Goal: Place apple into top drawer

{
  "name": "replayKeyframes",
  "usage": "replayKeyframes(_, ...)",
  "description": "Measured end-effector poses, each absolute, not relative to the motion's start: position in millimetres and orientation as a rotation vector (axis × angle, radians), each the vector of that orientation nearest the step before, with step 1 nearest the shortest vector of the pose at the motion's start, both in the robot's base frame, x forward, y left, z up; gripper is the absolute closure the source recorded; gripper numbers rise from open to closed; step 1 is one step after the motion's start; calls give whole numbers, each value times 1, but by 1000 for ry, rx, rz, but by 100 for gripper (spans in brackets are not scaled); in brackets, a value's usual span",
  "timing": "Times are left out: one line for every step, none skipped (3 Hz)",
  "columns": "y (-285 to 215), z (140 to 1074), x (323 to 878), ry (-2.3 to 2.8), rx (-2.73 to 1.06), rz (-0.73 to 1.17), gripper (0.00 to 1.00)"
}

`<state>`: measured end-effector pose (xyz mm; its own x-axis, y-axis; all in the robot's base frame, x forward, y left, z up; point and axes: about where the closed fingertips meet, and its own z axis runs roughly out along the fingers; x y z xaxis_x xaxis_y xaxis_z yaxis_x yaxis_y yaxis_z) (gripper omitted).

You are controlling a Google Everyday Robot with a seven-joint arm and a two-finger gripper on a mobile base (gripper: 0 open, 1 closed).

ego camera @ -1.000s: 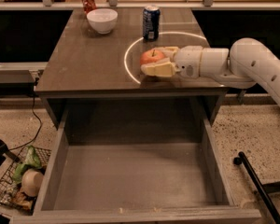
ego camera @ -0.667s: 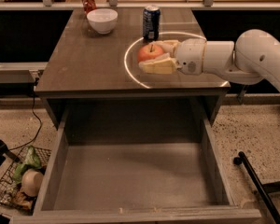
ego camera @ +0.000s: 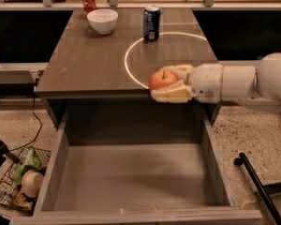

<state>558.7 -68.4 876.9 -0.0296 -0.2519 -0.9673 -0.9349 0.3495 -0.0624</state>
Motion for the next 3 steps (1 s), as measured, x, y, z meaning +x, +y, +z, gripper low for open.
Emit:
replayKeyframes(-78,844,532,1573,-1123,849,100)
replayKeyframes(-79,806,519,1574,-1101,902,100)
replayKeyframes(-69,766,515,1578,-1111,917,100)
